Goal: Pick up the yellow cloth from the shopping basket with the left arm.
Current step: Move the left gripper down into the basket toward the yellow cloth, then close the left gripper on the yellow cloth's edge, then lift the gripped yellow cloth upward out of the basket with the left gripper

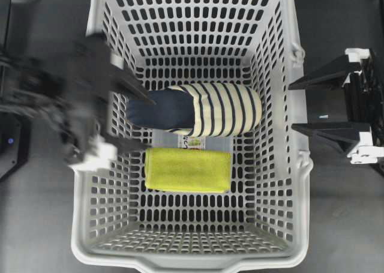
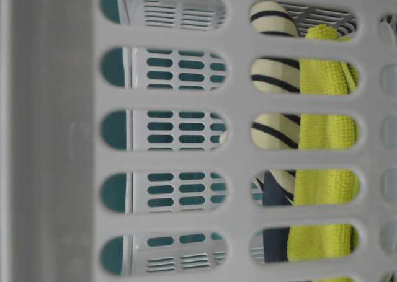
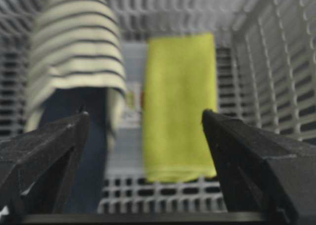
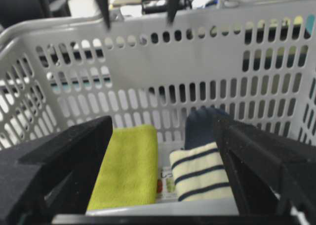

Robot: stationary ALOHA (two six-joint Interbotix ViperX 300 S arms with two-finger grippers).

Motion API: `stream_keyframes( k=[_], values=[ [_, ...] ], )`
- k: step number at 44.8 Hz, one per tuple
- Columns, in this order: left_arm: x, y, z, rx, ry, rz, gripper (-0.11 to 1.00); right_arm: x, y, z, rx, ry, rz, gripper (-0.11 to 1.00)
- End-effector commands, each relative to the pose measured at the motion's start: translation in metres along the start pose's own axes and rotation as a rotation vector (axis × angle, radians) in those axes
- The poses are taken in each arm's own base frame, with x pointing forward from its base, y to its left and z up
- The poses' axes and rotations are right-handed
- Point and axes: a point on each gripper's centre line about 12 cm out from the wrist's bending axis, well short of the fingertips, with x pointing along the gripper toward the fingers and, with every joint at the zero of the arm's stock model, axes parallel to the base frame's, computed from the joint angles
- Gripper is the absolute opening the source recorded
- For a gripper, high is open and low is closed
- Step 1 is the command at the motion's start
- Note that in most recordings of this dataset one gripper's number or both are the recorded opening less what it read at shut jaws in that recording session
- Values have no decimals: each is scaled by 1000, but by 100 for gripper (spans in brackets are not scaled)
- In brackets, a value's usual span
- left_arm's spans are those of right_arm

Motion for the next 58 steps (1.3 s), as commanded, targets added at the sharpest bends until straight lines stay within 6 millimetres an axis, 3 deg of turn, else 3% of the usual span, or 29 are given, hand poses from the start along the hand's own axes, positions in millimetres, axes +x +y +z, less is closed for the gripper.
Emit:
stream_keyframes(
  k=[1, 12, 23, 38, 51, 55, 58],
  values=[
    [25, -13, 13, 27, 34, -24, 87, -2, 1, 13, 5, -40, 2, 78],
    [91, -22, -8, 34, 290, -20, 85, -18, 1, 24, 2, -66, 3, 78],
    [128, -27, -23, 52, 426, -17, 85, -34, -1, 31, 2, -64, -10, 78],
    [158, -35, -63, 73, 542, -24, 85, -45, -3, 33, 3, -75, -24, 77],
    [162, -34, -75, 78, 577, -23, 82, -46, -5, 31, 3, -73, -35, 77],
    [161, -34, -77, 78, 589, -22, 73, -47, -5, 33, 2, -80, -34, 77],
    [158, -34, -76, 78, 601, -20, 59, -47, -5, 33, 3, -84, -34, 77]
  ],
)
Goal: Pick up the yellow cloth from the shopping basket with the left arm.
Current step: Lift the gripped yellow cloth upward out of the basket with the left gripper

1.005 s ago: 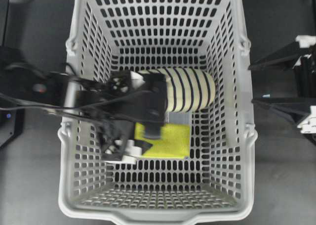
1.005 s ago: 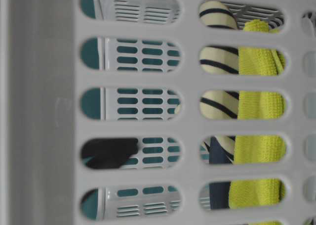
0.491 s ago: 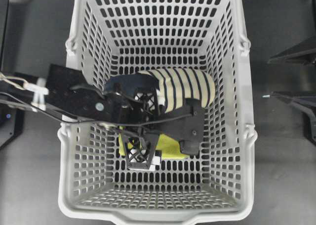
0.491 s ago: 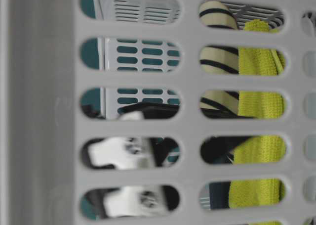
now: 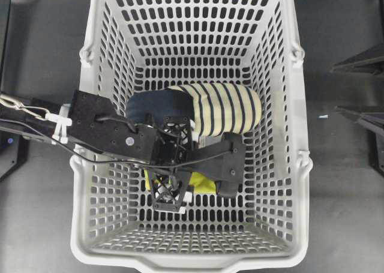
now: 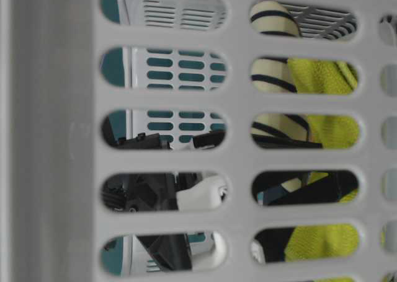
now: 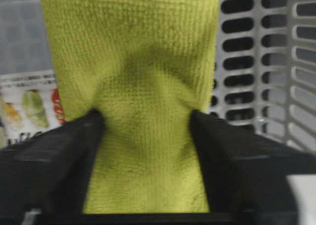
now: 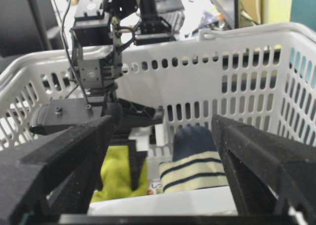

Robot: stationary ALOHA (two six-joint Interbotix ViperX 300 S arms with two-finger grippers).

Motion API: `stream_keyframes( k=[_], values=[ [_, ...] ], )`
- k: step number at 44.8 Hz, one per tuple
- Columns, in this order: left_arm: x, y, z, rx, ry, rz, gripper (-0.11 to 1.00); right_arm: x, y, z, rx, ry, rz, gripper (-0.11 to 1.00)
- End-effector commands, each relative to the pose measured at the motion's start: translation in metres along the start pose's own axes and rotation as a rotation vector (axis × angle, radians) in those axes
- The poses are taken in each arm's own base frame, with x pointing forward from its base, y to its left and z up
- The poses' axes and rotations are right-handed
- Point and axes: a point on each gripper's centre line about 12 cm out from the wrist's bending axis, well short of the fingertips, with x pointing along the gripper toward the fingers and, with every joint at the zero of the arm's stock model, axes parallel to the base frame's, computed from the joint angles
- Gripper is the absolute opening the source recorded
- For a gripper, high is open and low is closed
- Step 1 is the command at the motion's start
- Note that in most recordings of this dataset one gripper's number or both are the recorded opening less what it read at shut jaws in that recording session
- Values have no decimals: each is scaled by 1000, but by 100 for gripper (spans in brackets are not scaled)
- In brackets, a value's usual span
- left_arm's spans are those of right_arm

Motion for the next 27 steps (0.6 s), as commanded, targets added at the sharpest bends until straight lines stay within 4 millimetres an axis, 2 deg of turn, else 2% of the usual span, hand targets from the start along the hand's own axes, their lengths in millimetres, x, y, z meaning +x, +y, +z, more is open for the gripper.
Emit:
stream_keyframes(
  k=[1, 5, 9, 18, 21, 27],
  values=[
    [-5, 0, 0, 6, 7, 3, 53, 0, 0, 7, 3, -22, 0, 77],
    [-23, -1, 8, 5, -9, 1, 28, -1, 0, 8, 3, -34, 2, 77],
    [-50, 0, 21, 3, -46, 3, 13, -2, 1, 9, 3, -37, 2, 77],
    [-128, 1, 54, -10, -128, 4, 13, -4, 1, 7, 2, -37, 5, 77],
    [-164, 2, 67, -15, -174, 1, 13, -4, 0, 5, 3, -35, 3, 77],
    [-216, 4, 81, -17, -221, 3, 13, -4, 1, 3, 5, -30, 4, 77]
  ],
)
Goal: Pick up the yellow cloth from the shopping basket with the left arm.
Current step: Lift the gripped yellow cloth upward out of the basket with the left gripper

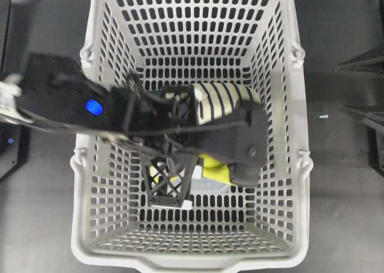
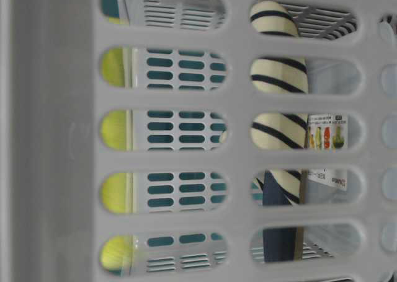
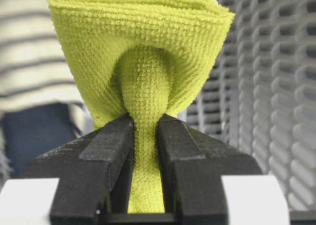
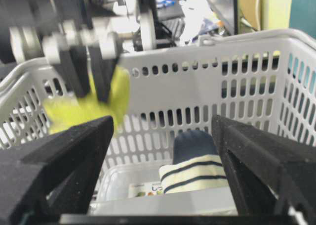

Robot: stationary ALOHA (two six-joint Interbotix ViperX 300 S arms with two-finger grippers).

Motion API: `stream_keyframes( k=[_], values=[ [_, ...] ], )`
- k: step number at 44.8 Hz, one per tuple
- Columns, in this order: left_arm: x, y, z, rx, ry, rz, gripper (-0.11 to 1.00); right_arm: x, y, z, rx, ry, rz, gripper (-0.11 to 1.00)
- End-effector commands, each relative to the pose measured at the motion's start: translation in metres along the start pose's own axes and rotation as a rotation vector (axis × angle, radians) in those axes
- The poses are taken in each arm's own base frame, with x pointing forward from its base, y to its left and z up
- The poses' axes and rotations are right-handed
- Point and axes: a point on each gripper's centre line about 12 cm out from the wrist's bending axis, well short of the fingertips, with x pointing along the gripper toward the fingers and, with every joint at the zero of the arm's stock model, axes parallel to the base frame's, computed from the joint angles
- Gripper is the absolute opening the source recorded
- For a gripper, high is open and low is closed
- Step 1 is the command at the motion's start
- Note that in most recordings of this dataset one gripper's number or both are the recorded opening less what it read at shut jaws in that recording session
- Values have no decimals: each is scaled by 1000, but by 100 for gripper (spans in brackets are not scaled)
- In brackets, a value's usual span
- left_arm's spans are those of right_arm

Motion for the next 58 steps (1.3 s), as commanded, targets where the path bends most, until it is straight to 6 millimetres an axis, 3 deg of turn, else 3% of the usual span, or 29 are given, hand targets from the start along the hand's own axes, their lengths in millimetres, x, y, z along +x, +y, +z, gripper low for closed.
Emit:
stream_keyframes(
  k=[1, 13, 58],
  values=[
    [-58, 2, 18, -1, -83, 2, 13, 1, 0, 5, 6, -17, 1, 77],
    [-52, 13, 14, -25, 20, 19, 13, 0, 0, 4, 5, -17, 1, 76],
    [-44, 15, 14, -28, 31, 23, 13, -1, 0, 0, 6, -12, 1, 76]
  ],
)
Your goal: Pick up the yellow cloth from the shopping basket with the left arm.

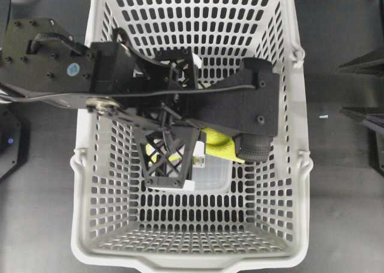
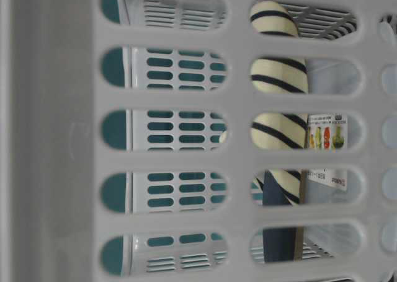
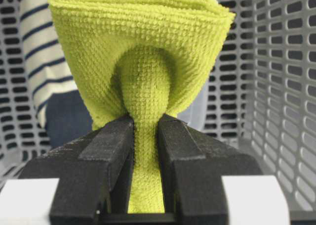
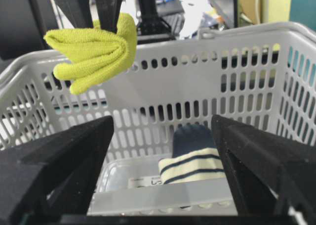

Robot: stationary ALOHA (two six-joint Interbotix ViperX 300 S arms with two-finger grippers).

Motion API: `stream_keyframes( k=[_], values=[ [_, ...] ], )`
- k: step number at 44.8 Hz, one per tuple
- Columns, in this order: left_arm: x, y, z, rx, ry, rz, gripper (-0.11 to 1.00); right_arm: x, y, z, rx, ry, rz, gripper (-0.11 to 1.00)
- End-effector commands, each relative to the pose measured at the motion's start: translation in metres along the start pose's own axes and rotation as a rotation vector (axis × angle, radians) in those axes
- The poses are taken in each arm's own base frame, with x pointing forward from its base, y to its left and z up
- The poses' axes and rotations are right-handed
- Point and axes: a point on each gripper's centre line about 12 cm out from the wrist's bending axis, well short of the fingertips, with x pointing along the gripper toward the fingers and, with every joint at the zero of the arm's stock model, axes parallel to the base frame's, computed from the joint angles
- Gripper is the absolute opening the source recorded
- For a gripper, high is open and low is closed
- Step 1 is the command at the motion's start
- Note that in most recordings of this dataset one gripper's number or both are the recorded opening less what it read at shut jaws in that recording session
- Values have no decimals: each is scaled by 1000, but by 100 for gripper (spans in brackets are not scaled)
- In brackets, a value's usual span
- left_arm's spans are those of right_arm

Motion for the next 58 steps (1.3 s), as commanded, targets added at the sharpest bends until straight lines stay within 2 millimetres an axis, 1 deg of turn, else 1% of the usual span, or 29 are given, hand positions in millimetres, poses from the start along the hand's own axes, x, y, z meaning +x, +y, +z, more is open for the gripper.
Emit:
stream_keyframes(
  k=[1, 13, 21, 29, 36, 44, 58],
  values=[
    [-12, 1, 2, -1, -34, 2, 13, 1, 1, 4, 3, -15, 3, 76],
    [-11, 7, 3, -11, -49, 7, 13, 1, 0, 5, 5, -21, 2, 75],
    [-10, 6, 3, -10, -47, 6, 13, 1, 1, 7, 3, -34, 3, 75],
    [-3, 7, -3, -8, -29, 9, 13, 1, 1, 6, 5, -32, 4, 75],
    [-1, 7, -11, 13, -49, 7, 13, 1, 1, 6, 5, -30, 4, 75],
    [-5, 7, -20, 21, -95, 5, 13, 1, 0, 5, 5, -31, 3, 75],
    [-5, 8, -19, 21, -106, 6, 13, 1, 0, 2, 5, -23, 2, 75]
  ],
)
